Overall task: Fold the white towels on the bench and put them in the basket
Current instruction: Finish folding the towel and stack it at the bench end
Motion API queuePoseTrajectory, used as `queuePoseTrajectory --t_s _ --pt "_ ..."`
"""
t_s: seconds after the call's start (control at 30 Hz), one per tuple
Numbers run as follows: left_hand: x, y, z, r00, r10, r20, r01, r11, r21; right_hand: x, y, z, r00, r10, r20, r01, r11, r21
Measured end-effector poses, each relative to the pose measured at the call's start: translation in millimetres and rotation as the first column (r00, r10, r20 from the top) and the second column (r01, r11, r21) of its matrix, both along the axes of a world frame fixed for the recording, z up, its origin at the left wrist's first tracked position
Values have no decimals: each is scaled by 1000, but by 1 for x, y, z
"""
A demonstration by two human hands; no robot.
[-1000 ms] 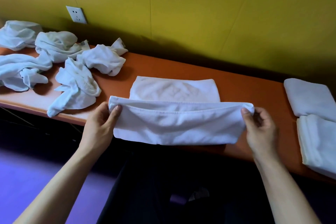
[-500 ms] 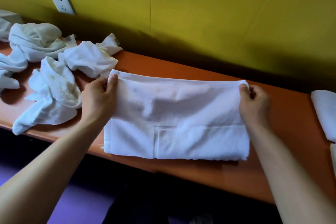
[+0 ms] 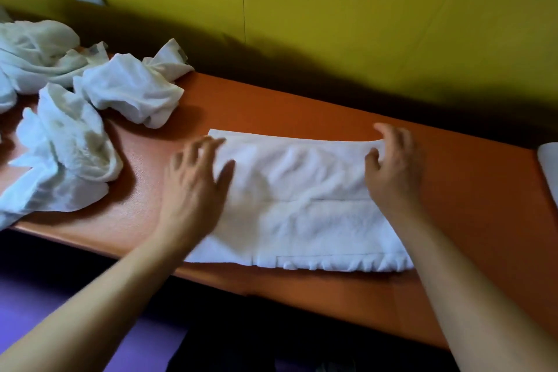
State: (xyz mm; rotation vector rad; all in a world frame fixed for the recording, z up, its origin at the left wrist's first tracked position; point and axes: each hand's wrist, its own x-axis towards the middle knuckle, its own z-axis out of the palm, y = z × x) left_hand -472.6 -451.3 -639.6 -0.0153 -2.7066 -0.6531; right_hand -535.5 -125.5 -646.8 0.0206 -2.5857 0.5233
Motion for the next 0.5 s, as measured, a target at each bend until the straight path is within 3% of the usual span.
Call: queuePoseTrajectory --t_s 0.07,0.17,0.3,0.5 --pt "33 26 -6 993 -116 34 119 986 -115 0 -5 -4 958 274 83 -282 952 121" --pt "69 55 -21 962 -232 148 261 939 -225 3 -6 -16 856 378 353 -455 874 168" --pt "68 57 -30 942 -250 223 310 905 -292 12 3 -23 826 324 461 -410 907 97" --pt "45 65 -19 905 -244 349 371 853 -366 62 20 -18 900 98 425 -163 980 118"
